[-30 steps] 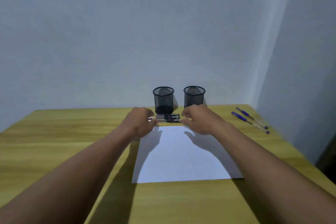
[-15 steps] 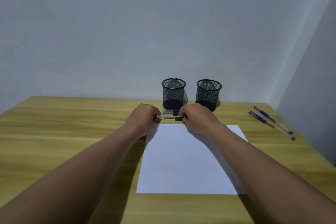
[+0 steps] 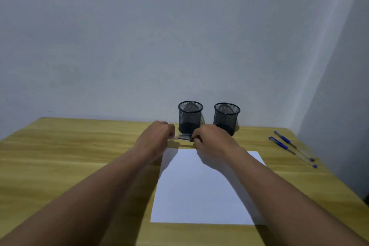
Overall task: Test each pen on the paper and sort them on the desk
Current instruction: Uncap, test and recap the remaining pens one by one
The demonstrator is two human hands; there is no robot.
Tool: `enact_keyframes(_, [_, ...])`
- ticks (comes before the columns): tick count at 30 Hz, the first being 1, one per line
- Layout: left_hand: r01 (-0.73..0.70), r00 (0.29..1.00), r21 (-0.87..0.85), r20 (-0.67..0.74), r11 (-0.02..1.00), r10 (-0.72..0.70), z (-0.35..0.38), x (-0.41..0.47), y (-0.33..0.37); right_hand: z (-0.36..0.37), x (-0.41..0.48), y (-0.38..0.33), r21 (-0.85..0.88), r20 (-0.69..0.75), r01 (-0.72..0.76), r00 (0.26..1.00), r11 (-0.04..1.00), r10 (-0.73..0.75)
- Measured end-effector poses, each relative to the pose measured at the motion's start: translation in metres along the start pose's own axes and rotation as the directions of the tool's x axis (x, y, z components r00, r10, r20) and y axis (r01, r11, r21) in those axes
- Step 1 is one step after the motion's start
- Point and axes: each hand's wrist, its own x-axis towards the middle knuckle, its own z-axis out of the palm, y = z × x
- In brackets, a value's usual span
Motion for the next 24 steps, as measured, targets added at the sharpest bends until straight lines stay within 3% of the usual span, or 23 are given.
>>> enact_keyframes(3, [-0.061,0.997,0.045,-0.054,0.997,0.063,-0.019,0.002,0.006,-0.012,0.000,-0.003,-0.007,-0.007,0.013,1.000,1.000,-0.013])
enact_keyframes(6, [-0.106,0.944,0.020,-0.312,0.994,0.107,-0.037,-0.005,0.018,-0.025,-0.004,-0.008,0.047,-0.068,-0.047,0.996,0.998,0.051])
enact_keyframes(8, [-0.051,0.884,-0.140,-0.467,0.989,-0.021,-0.045,-0.013,0.029,-0.032,-0.009,-0.013,0.215,-0.152,-0.101,0.979,0.972,0.135])
enact_keyframes(9, [-0.003,0.876,-0.251,-0.467,0.968,-0.119,-0.048,-0.017,0.034,-0.033,-0.012,-0.016,0.336,-0.188,-0.131,0.961,0.933,0.203])
enact_keyframes(11, [0.109,0.915,-0.450,-0.304,0.886,-0.266,-0.052,-0.023,0.040,-0.037,-0.020,-0.024,0.533,-0.216,-0.179,0.916,0.827,0.338])
enact_keyframes(13, [0.183,0.956,-0.564,-0.090,0.805,-0.280,-0.050,-0.030,0.041,-0.038,-0.027,-0.032,0.680,-0.190,-0.195,0.884,0.707,0.427])
enact_keyframes(15, [0.210,0.962,-0.656,0.008,0.725,-0.271,-0.046,-0.037,0.041,-0.036,-0.032,-0.039,0.843,-0.130,-0.154,0.871,0.515,0.474])
enact_keyframes(17, [0.246,0.953,-0.789,0.091,0.563,-0.290,-0.046,-0.043,0.040,-0.035,-0.039,-0.048,0.958,-0.054,-0.096,0.866,0.271,0.497])
enact_keyframes(20, [0.277,0.949,-0.891,0.194,0.360,-0.250,-0.052,-0.050,0.041,-0.031,-0.050,-0.060,0.996,0.020,-0.062,0.863,0.066,0.504])
enact_keyframes(22, [0.268,0.951,-0.905,0.194,0.330,-0.239,-0.056,-0.052,0.040,-0.026,-0.057,-0.062,0.998,0.070,-0.066,0.868,-0.025,0.492])
enact_keyframes(24, [0.259,0.954,-0.893,0.176,0.367,-0.244,-0.059,-0.054,0.036,-0.022,-0.061,-0.064,0.993,0.113,-0.090,0.882,-0.071,0.458])
